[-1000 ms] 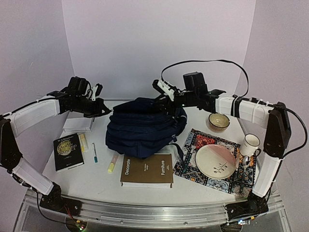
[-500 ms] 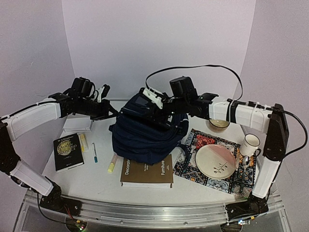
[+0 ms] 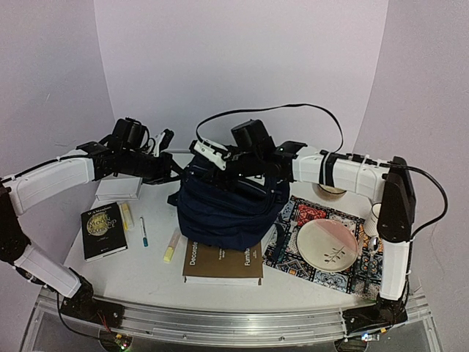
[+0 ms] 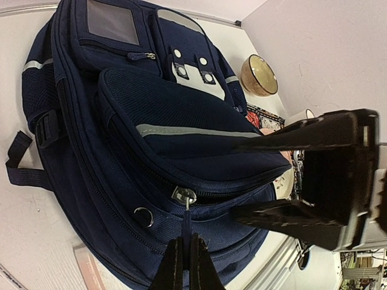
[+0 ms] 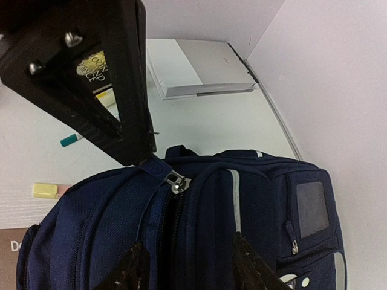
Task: Pack the student bag
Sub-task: Hold the upper front pocket of the student bag, then unzip the upper front pocket of the student bag.
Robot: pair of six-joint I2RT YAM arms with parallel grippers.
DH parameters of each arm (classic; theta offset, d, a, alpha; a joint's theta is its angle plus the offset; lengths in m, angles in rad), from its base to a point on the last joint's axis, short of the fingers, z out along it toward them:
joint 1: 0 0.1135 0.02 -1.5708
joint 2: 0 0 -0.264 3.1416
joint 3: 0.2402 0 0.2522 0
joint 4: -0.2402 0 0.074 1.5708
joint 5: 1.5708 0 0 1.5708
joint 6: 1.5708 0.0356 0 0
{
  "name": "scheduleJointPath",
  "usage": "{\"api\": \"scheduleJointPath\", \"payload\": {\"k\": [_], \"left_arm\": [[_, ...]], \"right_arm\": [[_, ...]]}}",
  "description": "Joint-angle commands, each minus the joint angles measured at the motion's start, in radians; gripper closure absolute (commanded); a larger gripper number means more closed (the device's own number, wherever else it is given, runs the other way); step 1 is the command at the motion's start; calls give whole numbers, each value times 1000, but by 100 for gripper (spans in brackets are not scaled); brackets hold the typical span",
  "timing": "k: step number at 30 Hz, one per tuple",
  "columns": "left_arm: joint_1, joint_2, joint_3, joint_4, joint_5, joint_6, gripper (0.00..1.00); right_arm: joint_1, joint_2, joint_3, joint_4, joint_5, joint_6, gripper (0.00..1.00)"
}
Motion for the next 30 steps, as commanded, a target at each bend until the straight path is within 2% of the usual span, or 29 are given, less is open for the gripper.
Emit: {"api": "scheduleJointPath", "payload": {"k": [1, 4, 9, 10, 19, 22, 30], "left_arm": [[-8, -48, 40, 108, 39, -1, 100], [-8, -54, 36, 108, 25, 7, 100], [-8, -57, 32, 98, -44, 23, 100], [-8, -55, 34, 92, -61, 28, 100], [45, 26, 50, 15, -300, 75, 100], [86, 65, 47, 16, -324, 82, 100], [101, 172, 80, 73, -407, 120, 100]], "right_arm": [[7, 28, 73, -36, 53, -8, 57], [7, 30, 74, -41, 77, -17, 68], [7, -9, 36, -42, 59, -38, 96], [7, -21, 29, -42, 59, -46, 99], [6, -142, -58, -42, 39, -96, 100], [5, -170, -66, -42, 24, -96, 100], [7, -159, -15, -42, -32, -51, 100]]}}
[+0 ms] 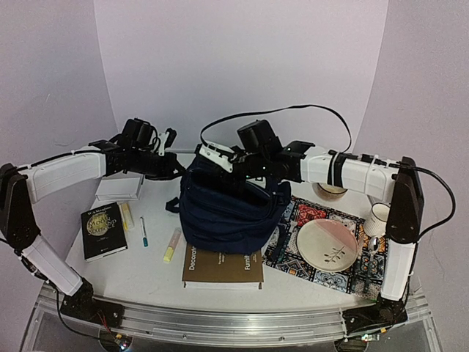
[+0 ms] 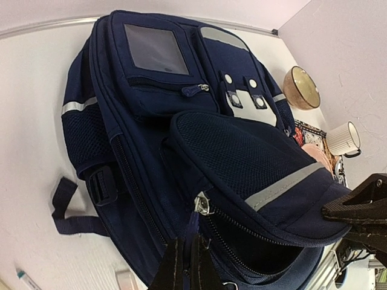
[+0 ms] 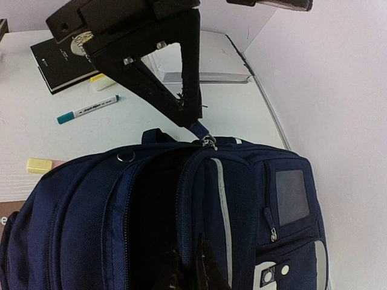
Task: Pack the student bag
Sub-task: Unzip the upper front pocket of the student bag, then pick up the pen at the center of the board.
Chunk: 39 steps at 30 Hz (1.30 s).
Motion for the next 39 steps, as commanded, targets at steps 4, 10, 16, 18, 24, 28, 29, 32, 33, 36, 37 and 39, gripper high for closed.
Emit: {"api": "scheduleJointPath", "payload": {"k": [4, 10, 16, 18, 24, 28, 29, 32, 33, 36, 37, 39], "left_arm": [[70, 82, 56, 73, -257, 43, 97], [70, 19, 33, 105, -209, 22, 65], [68, -78, -58, 110, -121, -53, 39], [68, -112, -95, 111, -113, -78, 34], [71, -181, -213, 108, -182, -124, 23], [82, -195, -279, 86, -209, -167, 20], [83, -201, -294, 80, -224, -186, 20], [83, -218, -346, 66, -220, -238, 22], [83, -220, -359, 63, -205, -248, 22], [63, -230, -400, 59, -167, -274, 23], [37, -233, -415, 59, -171, -283, 23], [-17, -234, -434, 59, -190, -303, 24]], "right_arm": [[4, -73, 76, -14, -34, 37, 100], [5, -39, 138, -14, 102, 41, 100], [5, 9, 226, -15, 160, 46, 100], [5, 22, 248, -15, 191, 46, 100], [12, 60, 279, -6, 282, 34, 100], [14, 72, 279, -4, 291, 21, 100], [15, 74, 277, -4, 293, 20, 100], [14, 76, 270, -2, 291, 19, 100], [15, 77, 269, 0, 291, 18, 100], [15, 81, 271, 3, 297, 10, 100], [15, 83, 274, 4, 299, 6, 100], [14, 87, 281, 5, 306, -2, 100]]}}
